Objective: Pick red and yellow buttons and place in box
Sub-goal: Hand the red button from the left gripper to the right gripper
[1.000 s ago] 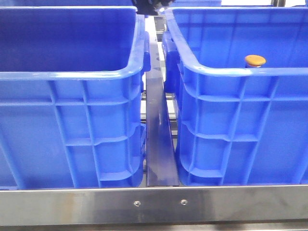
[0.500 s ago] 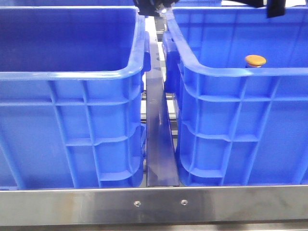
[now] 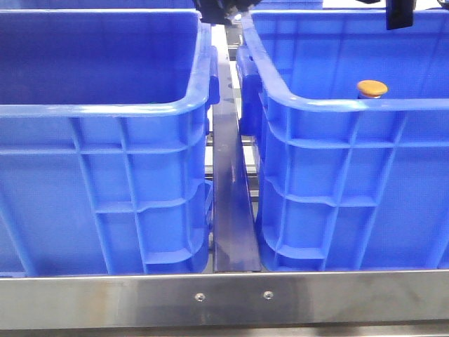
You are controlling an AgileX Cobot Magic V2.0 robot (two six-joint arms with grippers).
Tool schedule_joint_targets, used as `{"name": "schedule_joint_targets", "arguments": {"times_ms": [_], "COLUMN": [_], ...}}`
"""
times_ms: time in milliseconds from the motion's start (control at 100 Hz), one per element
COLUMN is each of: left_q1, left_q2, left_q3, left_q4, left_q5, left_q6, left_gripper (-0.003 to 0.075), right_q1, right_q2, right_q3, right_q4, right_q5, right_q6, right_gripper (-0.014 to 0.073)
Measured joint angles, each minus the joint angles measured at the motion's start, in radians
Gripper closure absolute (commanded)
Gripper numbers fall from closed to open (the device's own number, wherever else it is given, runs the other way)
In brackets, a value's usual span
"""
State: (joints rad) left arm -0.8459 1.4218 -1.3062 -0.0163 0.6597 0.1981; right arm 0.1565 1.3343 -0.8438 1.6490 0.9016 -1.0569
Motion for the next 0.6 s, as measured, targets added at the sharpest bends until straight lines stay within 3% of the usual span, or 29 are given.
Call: {"name": "schedule_joint_targets", "arguments": {"times_ms": [120,190,330,600], "left_q1": [0.0,0.0,0.0,0.0], "left_q2": [0.0,0.0,0.0,0.0], "left_q3": [0.0,0.0,-0.002,-0.004], "left_q4": [0.0,0.002,0.008,0.016], "left_q5": [0.0,0.0,0.018,0.046], "left_q6": [0.0,0.0,0.0,0.0], "left_gripper": [0.0182,0.0105,0.01,0.01], "right_q1": [0.0,0.0,-0.034,-0.274], "right_q2": [0.0,0.0,0.0,0.0], "right_q3": [0.0,0.0,-0.009,-0.052], "right_q4": [0.0,0.0,-0.002,-0.01], "right_q5": [0.0,-0.007,-0.049,-0.083], "right_q6": [0.0,0.0,-0.017,-0.221], "right_gripper": [0.0473,0.0473,0.0473,0.0473]}}
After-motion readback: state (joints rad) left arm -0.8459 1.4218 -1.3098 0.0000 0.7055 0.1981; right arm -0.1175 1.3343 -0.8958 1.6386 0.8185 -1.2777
